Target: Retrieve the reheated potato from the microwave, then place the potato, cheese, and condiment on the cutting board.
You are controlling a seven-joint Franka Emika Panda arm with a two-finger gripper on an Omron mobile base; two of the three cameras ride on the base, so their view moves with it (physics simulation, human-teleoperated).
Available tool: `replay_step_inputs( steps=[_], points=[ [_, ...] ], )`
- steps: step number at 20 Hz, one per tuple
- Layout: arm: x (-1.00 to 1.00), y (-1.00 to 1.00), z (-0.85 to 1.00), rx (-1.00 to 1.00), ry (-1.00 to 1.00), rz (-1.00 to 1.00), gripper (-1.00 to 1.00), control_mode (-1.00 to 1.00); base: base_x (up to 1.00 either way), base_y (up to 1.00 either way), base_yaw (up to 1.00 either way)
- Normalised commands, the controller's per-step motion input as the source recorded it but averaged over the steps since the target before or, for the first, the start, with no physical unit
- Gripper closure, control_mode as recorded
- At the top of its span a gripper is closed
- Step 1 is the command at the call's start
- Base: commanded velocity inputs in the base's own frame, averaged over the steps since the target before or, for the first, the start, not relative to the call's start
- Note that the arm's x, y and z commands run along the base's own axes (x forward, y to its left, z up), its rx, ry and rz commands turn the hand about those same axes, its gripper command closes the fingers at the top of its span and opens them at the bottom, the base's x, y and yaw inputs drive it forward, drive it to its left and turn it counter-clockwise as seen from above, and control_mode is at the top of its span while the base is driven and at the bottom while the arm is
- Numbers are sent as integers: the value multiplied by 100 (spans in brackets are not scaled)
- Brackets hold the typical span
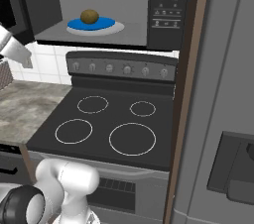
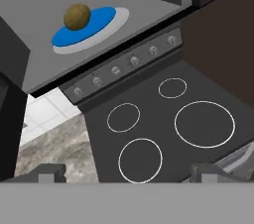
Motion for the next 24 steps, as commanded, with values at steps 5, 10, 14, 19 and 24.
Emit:
replay_step_inputs(
  steps=[5,10,14,19,24],
  points=[
    [63,-20,0,-1,-9,0,-100,-100,0,0,0],
    [64,-17,0,0,-2,5,-100,-100,0,0,0],
    [62,-9,0,-2,-1,8,-100,-100,0,0,0],
    [34,-3,12,-9,0,10,-100,-100,0,0,0],
    [34,0,25,-13,1,1,-100,-100,0,0,0]
  ],
)
